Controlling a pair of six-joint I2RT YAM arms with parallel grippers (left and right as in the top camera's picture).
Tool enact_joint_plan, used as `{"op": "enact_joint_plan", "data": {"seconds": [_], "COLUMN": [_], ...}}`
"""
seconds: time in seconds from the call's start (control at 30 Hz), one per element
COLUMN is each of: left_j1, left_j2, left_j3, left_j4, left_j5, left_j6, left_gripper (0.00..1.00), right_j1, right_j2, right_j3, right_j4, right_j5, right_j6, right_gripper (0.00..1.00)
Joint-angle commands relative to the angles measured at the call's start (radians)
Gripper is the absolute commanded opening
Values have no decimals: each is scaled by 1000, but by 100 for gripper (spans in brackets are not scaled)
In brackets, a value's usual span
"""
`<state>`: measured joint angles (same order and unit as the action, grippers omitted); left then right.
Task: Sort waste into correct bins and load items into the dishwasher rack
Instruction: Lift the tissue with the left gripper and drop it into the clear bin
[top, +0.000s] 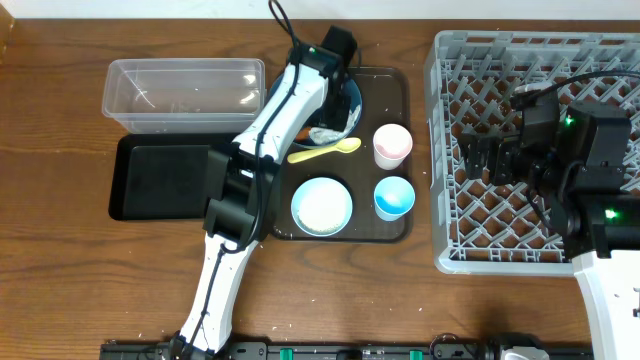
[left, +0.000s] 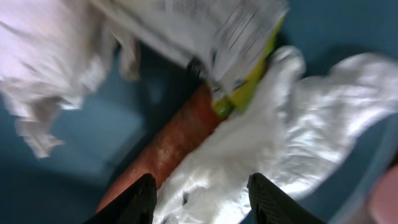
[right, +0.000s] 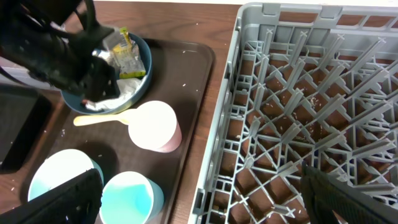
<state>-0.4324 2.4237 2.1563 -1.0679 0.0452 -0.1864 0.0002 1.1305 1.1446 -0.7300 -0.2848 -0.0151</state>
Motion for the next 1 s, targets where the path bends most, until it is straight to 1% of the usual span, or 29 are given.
{"op": "enact_joint_plan", "data": {"seconds": [0.0, 0.03, 0.2, 0.23, 0.3, 0.4, 0.53, 0.77, 0.97], "left_j1": [-1, -1, -1, -1, -1, -1, -1, 14, 92], "left_j2": [-9, -9, -9, -9, -10, -15, -56, -227, -322], "left_j3": [-29, -29, -28, -28, -21, -4, 27, 36, 36], "left_j4": [11, 12, 31, 34, 32, 24, -2, -5, -12], "left_j5": [-13, -13, -12, -12, -12, -11, -1, -4, -13], "left_j6": [-2, -2, -2, -2, -2, -3, -24, -29, -29], "left_gripper": [51, 50, 32, 27, 21, 7, 6, 6, 6], "right_j1": [13, 13, 13, 13, 13, 13, 13, 13, 13], "right_j2": [2, 2, 2, 2, 2, 2, 2, 2, 2], "right_j3": [19, 19, 19, 19, 19, 19, 19, 19, 19], "right_j4": [0, 0, 0, 0, -1, -3, -3, 8, 14], "right_j5": [-8, -8, -8, -8, -8, -8, -7, -4, -4], "right_j6": [-8, -8, -8, -8, -8, -8, -8, -8, -8], "right_gripper": [99, 99, 99, 99, 99, 99, 99, 99, 99]}}
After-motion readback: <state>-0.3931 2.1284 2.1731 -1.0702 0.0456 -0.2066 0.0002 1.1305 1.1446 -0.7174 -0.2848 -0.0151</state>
